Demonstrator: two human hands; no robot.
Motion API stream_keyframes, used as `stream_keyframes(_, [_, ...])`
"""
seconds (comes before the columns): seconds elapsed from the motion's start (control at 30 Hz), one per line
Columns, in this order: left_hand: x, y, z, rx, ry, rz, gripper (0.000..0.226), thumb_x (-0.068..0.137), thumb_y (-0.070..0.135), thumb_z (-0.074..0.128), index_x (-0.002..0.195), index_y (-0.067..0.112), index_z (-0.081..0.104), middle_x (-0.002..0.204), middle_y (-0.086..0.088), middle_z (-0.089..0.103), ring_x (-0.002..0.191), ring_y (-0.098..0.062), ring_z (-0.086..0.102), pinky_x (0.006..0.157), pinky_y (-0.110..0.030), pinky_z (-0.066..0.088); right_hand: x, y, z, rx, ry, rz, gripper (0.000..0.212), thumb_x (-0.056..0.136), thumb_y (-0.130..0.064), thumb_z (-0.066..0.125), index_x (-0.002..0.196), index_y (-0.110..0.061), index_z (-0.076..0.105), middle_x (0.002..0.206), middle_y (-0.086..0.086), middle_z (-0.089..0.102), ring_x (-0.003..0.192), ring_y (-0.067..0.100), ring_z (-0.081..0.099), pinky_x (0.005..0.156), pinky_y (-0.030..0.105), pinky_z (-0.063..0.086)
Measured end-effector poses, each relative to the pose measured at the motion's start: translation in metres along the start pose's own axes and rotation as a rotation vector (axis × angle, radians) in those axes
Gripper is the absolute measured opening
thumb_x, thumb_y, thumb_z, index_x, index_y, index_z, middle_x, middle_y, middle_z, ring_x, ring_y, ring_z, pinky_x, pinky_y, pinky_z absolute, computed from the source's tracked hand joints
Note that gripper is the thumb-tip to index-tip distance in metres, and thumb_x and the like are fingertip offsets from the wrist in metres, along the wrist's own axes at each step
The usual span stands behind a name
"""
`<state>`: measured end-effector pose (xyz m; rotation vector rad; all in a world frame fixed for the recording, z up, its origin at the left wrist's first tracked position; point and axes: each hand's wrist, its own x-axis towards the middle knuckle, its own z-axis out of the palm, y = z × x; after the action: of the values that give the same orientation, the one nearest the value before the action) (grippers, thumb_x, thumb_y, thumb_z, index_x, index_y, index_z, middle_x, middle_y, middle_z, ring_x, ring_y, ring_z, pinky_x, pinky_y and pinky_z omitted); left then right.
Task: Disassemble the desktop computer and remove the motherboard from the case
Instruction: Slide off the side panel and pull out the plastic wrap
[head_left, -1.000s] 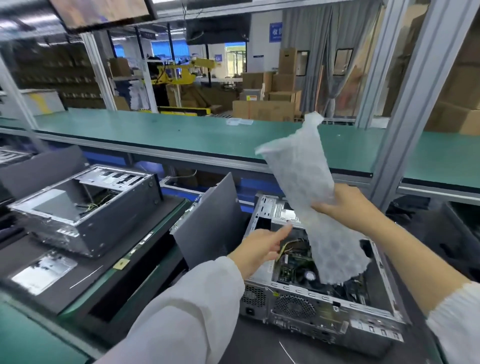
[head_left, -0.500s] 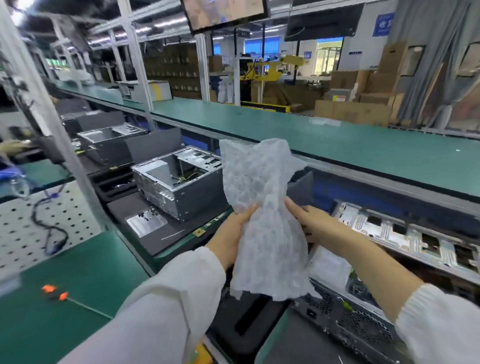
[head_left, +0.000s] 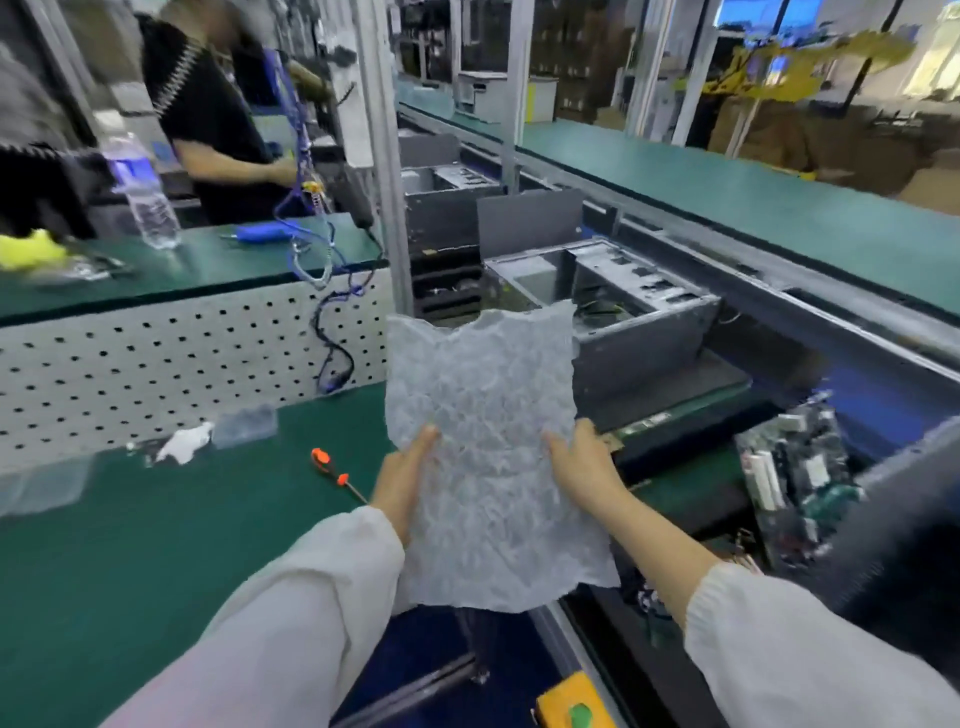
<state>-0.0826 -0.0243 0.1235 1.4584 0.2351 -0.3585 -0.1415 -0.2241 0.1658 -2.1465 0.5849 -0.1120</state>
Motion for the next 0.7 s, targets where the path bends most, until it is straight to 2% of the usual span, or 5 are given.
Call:
stream_keyframes(0.07, [0.027, -0.003, -0.044, 0.045, 0.063, -0.002, 0.04, 0.082, 0.043, 0.066, 0.103, 0.01, 0.067, 0.106, -0.01, 0.069, 0.098, -0.026, 0.065, 0.095, -0.041, 0.048, 0.018, -0.013, 0.047, -0.029, -0.036, 0.039, 0.037, 0.099, -0.029, 0.04, 0.12, 0.002, 0.04, 0.115, 0.022, 0.054, 0.103, 0.035, 0.053, 0.077, 0.033, 0.037])
stream_keyframes(0.2, [0.069, -0.011, -0.13, 0.181, 0.186, 0.007, 0.022, 0.082, 0.029, 0.069, 0.076, 0.009, 0.06, 0.073, -0.006, 0.058, 0.073, -0.02, 0.053, 0.065, -0.029, 0.042, 0.047, -0.034, 0.133, -0.066, -0.172, 0.095, 0.037, 0.098, -0.025, 0.042, 0.124, 0.001, 0.04, 0.104, 0.015, 0.05, 0.09, 0.025, 0.05, 0.072, 0.03, 0.035])
stream_keyframes(0.43, [0.101, -0.04, -0.244, 0.283, 0.365, -0.066, 0.03, 0.065, 0.042, 0.06, 0.062, 0.013, 0.051, 0.069, -0.009, 0.054, 0.069, -0.021, 0.049, 0.07, -0.033, 0.041, 0.053, -0.045, 0.254, -0.093, -0.422, 0.038, 0.043, 0.09, -0.013, 0.054, 0.128, -0.01, 0.035, 0.097, 0.005, 0.05, 0.082, 0.021, 0.05, 0.053, 0.022, 0.035])
stream_keyframes(0.57, [0.111, -0.056, -0.284, 0.353, 0.431, -0.136, 0.037, 0.066, 0.037, 0.064, 0.077, 0.003, 0.056, 0.08, -0.016, 0.055, 0.076, -0.026, 0.051, 0.074, -0.039, 0.044, 0.052, -0.038, 0.289, -0.176, -0.562, 0.009, 0.056, 0.086, -0.008, 0.057, 0.136, -0.012, 0.033, 0.095, 0.007, 0.051, 0.082, 0.019, 0.051, 0.063, 0.025, 0.039])
stream_keyframes(0.7, [0.119, -0.066, -0.308, 0.429, 0.566, -0.204, 0.022, 0.084, 0.006, 0.063, 0.102, -0.004, 0.055, 0.108, -0.025, 0.061, 0.101, -0.038, 0.059, 0.089, -0.043, 0.046, 0.06, -0.035, 0.306, -0.309, -0.65, -0.007, 0.054, 0.081, -0.002, 0.06, 0.133, -0.007, 0.046, 0.103, 0.007, 0.049, 0.089, 0.019, 0.05, 0.068, 0.024, 0.044])
